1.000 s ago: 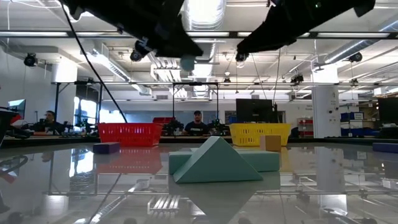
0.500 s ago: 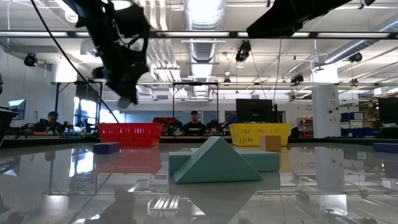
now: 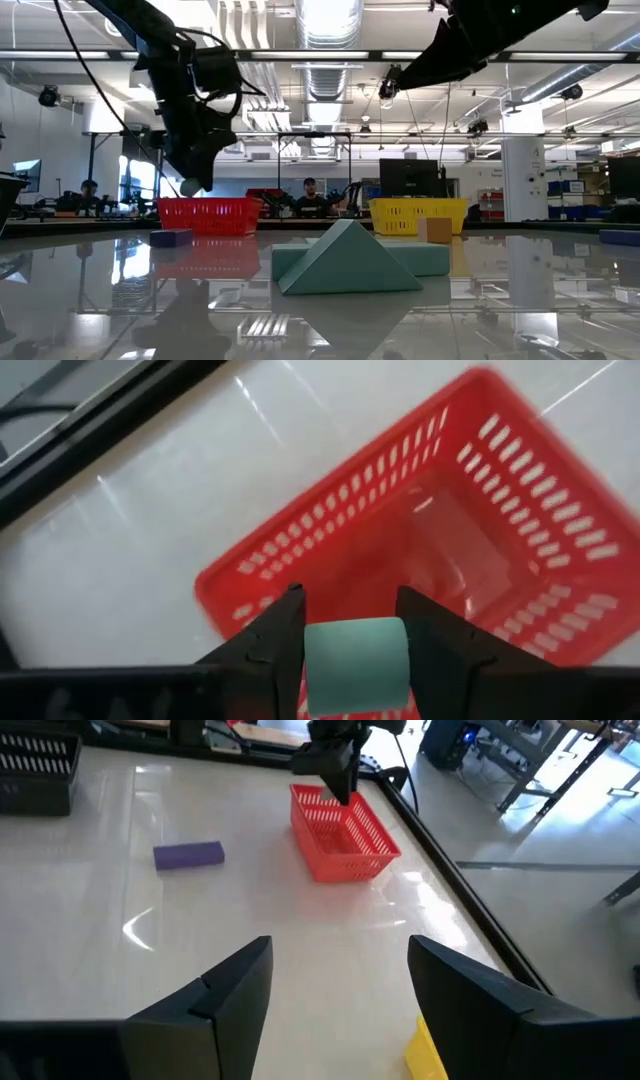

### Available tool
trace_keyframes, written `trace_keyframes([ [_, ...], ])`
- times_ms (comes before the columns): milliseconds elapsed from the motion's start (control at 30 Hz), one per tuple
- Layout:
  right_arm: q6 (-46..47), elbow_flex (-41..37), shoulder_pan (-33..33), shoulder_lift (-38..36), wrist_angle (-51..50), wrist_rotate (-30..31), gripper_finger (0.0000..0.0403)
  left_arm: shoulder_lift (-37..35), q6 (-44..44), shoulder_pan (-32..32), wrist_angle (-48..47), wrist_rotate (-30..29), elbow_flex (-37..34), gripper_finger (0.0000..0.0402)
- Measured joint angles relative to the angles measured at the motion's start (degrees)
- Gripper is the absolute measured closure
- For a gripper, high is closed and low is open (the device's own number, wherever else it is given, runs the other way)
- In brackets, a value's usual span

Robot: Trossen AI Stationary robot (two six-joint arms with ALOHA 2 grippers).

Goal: Sort & place blocks by color
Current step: Put the light blue block into the red bin, then put the yellow block into the yellow bin

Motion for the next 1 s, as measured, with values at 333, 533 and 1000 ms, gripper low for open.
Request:
trace_keyframes([
  [333,1.6,0.0,0.0,0.7,-0.1,0.0,0.0179,2.9,0.0,-0.3,0.6,0.0,0.1,0.0183],
  [533,6.1,0.0,0.0,0.8,-0.6,0.0,0.0179,0.0,-0.1,-3.4,0.7,-0.1,0.7,0.0180],
  [1000,30.2,0.5,0.0,2.8,-10.2,-15.5,0.0179,-6.9,3.0,-27.7,23.9,-2.6,-0.2,0.0178],
])
